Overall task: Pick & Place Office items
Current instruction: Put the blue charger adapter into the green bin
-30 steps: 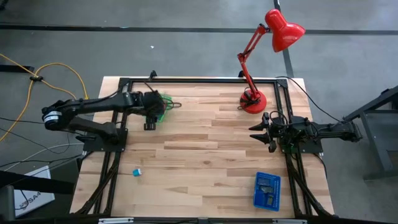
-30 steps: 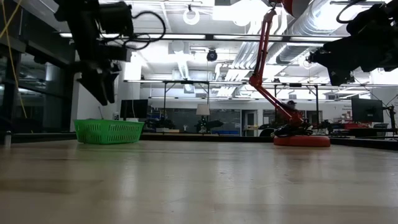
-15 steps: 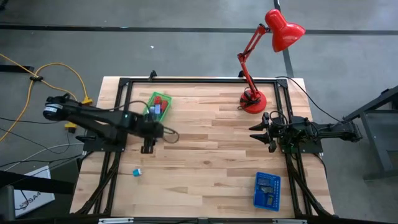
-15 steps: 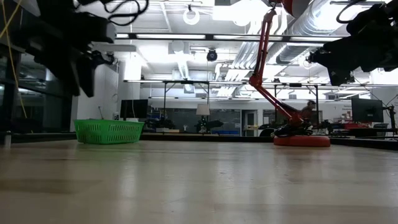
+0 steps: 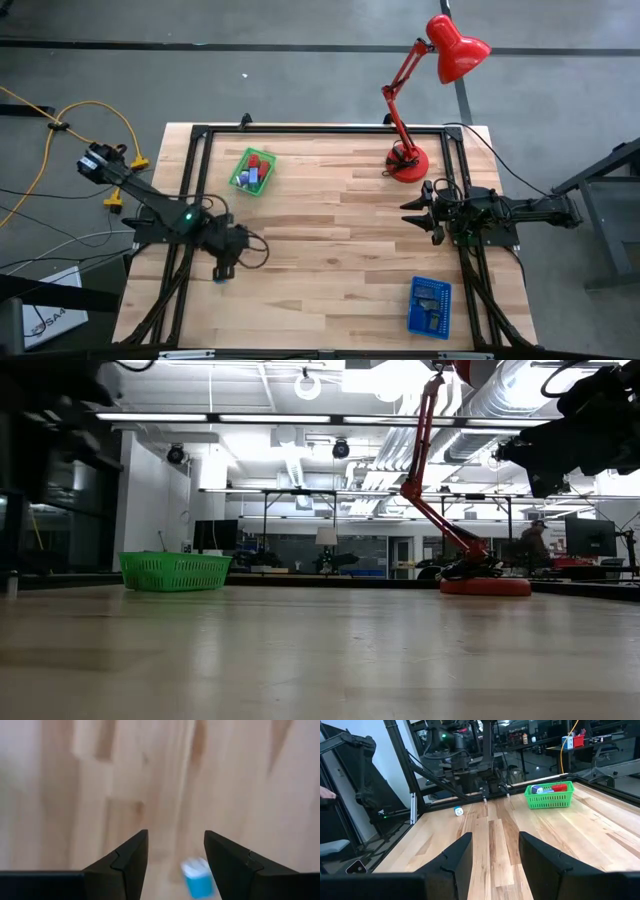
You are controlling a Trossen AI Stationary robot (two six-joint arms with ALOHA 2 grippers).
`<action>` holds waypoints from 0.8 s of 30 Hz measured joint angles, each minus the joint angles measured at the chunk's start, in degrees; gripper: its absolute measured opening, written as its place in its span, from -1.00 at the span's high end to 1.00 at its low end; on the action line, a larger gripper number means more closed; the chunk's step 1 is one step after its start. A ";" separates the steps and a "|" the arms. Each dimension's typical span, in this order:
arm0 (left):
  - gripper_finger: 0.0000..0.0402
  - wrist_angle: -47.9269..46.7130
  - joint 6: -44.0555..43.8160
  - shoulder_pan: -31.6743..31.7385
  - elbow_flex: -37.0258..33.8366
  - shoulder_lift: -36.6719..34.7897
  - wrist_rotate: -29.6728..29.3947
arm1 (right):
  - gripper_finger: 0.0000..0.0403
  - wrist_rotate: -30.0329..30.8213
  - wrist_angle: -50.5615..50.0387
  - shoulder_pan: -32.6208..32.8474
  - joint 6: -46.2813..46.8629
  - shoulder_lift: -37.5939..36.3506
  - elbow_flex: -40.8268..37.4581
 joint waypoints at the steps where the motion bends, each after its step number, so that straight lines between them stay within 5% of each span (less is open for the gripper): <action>1: 0.07 -0.41 -2.72 -1.19 0.00 0.00 0.83 | 0.27 0.00 0.00 0.00 0.00 0.01 0.01; 10: 0.07 -4.57 -21.19 -8.40 -0.20 0.71 3.00 | 0.27 0.00 0.00 -0.01 0.00 -0.01 0.00; 24: 0.07 -2.96 -24.22 -12.91 -0.22 9.81 6.12 | 0.27 0.00 -0.02 -0.02 -0.01 0.01 0.00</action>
